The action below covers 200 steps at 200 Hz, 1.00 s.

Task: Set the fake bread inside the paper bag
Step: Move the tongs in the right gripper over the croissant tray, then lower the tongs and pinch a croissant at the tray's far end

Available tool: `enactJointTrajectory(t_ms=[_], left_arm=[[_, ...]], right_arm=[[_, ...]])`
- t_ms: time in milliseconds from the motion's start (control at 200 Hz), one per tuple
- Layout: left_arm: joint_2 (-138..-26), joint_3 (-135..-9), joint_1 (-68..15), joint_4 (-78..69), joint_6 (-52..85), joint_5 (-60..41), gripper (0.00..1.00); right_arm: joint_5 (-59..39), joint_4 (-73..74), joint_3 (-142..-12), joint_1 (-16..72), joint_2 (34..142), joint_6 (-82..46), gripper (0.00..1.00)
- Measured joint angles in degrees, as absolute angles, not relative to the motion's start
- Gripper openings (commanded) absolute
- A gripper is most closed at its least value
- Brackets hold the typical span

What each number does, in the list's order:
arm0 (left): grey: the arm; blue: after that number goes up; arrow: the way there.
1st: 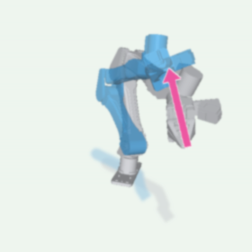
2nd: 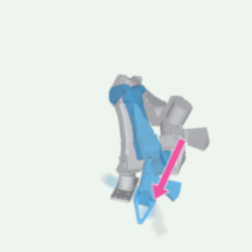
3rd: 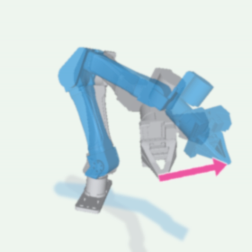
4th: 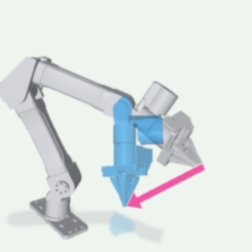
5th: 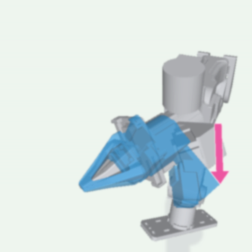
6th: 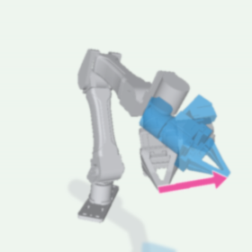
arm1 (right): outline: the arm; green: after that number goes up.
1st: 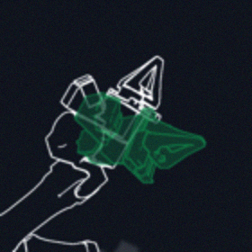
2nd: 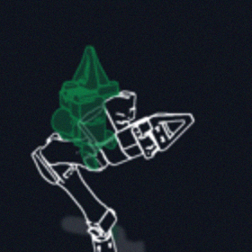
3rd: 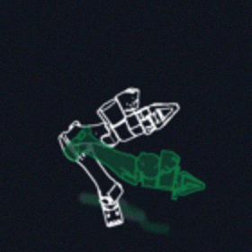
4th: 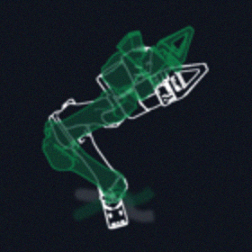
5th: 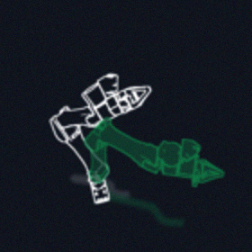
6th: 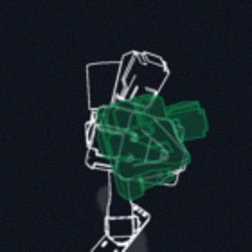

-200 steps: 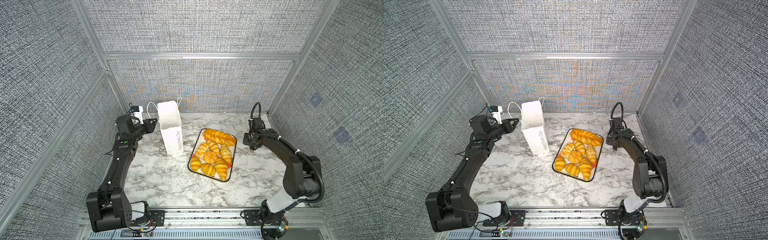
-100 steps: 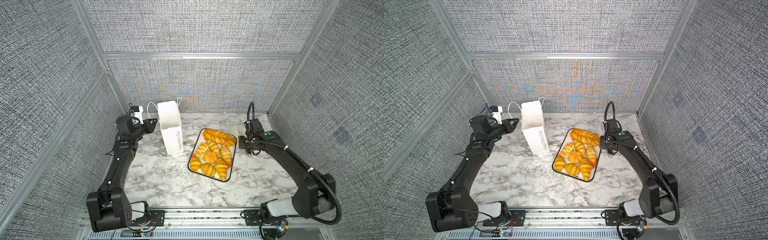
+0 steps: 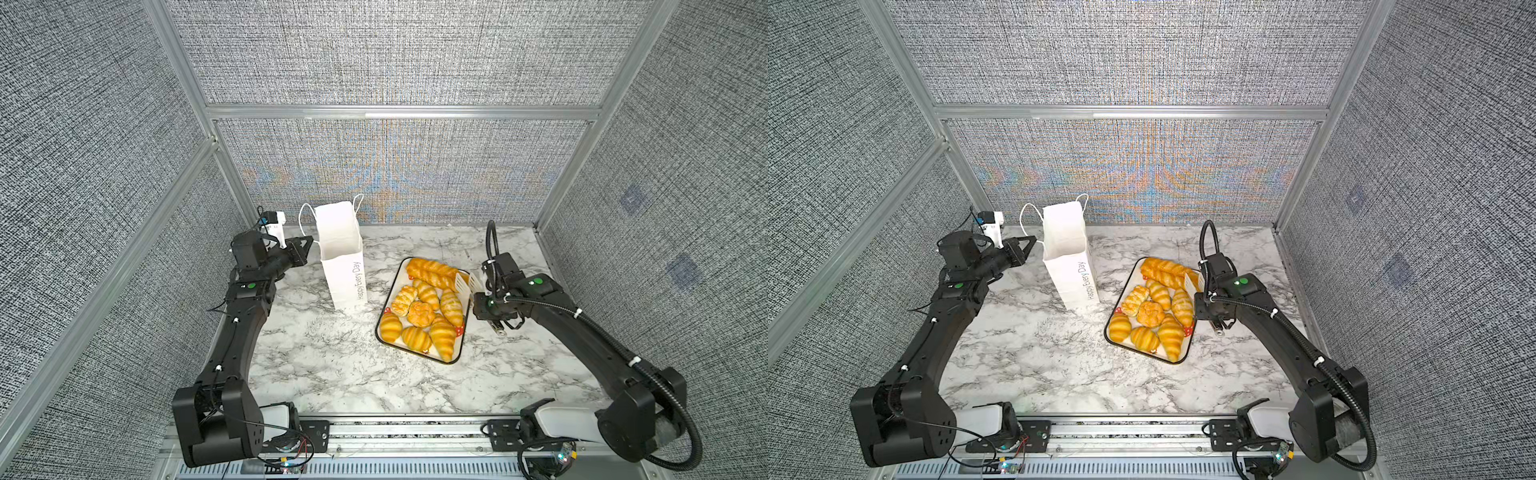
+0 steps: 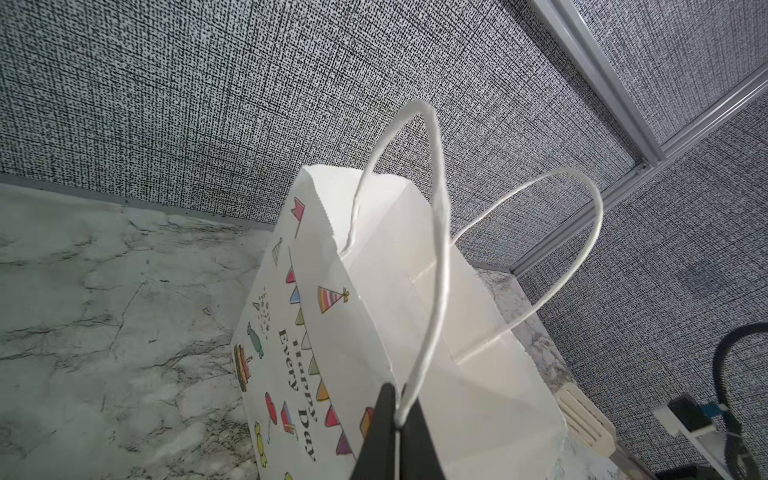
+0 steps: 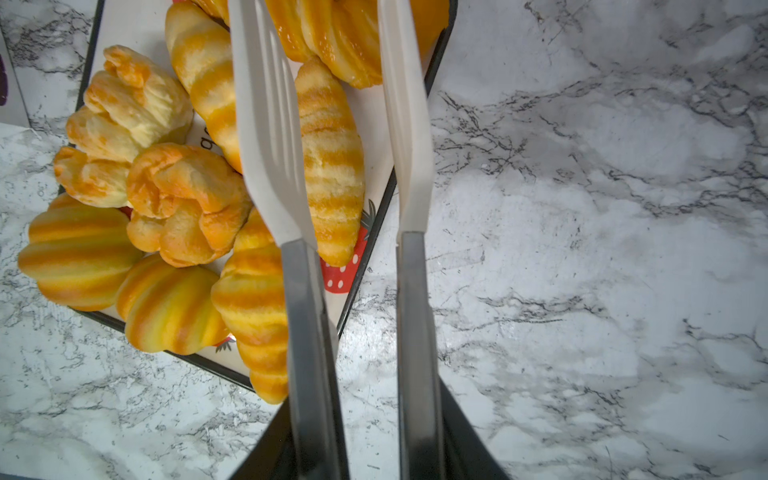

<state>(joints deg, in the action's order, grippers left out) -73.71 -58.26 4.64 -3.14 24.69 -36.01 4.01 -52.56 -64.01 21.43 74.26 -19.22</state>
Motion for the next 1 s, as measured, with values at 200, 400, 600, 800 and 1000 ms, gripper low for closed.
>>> enactJointTrajectory(t_ms=[200,400,600,800,1000], left_arm=[[-73.76,-58.26,4.64,-3.25,25.10,-36.12,0.00],[-73.76,-58.22,4.64,-3.27,25.10,-36.10,0.00],[-73.76,-58.22,4.64,-3.29,25.10,-36.07,0.00],[-73.76,-58.22,4.67,-3.29,25.10,-36.10,0.00],[-73.76,-58.22,4.64,-3.29,25.10,-36.12,0.00]], right_arm=[[1.39,-53.95,-63.66,22.15,72.84,-19.16,0.41],[-0.45,-54.04,-62.50,23.70,72.97,-19.18,0.44],[-0.47,-53.74,-60.27,24.01,73.14,-20.03,0.49],[-0.67,-52.53,-59.35,24.03,74.00,-20.64,0.51],[-1.54,-50.72,-58.26,24.03,75.79,-20.71,0.51]])
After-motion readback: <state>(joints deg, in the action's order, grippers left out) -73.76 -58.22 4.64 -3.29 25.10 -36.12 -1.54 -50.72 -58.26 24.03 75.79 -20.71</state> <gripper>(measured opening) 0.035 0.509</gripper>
